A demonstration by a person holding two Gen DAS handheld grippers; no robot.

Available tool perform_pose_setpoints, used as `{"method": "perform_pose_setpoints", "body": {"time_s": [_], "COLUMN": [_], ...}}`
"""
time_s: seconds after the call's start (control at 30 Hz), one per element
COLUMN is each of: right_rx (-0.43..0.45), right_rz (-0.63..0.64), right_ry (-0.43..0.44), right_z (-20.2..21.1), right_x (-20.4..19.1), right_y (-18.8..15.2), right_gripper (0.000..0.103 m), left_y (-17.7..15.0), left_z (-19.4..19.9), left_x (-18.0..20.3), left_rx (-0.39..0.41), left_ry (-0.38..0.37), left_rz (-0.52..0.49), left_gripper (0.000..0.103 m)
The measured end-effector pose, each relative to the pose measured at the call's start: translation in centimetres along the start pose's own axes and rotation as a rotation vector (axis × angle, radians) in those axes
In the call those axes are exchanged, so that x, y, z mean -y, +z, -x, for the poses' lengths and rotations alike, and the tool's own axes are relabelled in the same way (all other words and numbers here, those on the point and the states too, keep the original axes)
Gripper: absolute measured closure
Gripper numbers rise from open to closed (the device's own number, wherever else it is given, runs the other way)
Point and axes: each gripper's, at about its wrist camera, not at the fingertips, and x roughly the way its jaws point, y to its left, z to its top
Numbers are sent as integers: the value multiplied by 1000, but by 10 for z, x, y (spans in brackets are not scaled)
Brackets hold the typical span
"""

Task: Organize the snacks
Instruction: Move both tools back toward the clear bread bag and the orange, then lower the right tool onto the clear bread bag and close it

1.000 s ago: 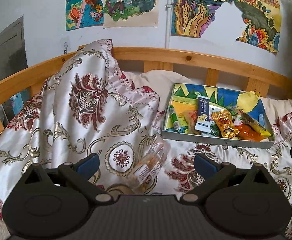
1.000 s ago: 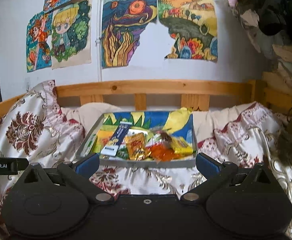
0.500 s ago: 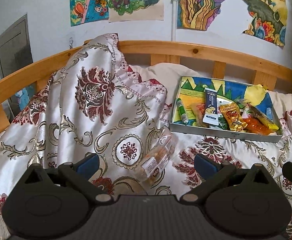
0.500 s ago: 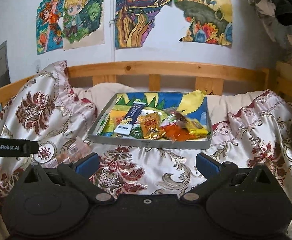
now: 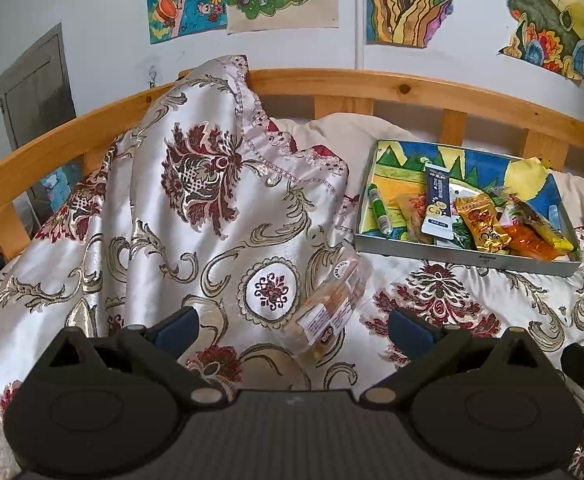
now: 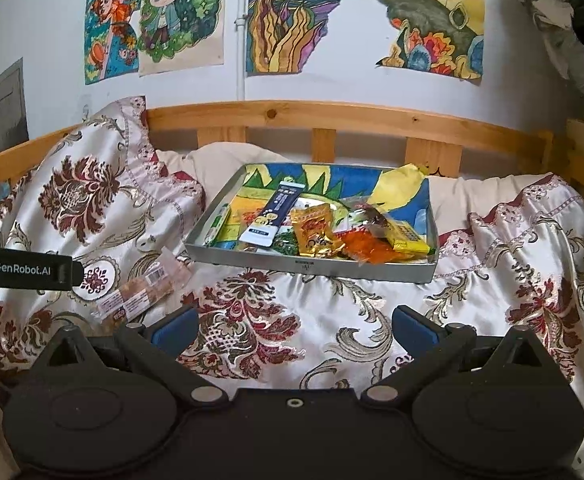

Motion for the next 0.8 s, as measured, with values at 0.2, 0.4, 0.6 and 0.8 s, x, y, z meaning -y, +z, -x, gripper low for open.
{"method": "perform_pose_setpoints", "body": {"time_s": [0.2,0.4,0.6,0.8], "right_rx": [-15,-12,-34,-91], "right_rz": [20,24,-3,-8], "right_ry": [19,53,80,123], "right_z": [-3,-9,-21,-43], "right_x": [-5,-6,-5,-17], "right_y": [5,3,0,0], "right_gripper": [1,1,1,1], "left_y": [10,27,39,47], "left_z": [-10,-31,-82,-105], "left_x": [-5,-20,-27,-34], "left_rx": [-58,-98,-262,-290], "left_ry": [-42,-105,-118,-109], "left_rz": [-2,-10,-4,54], "left_gripper": [1,0,0,1]}}
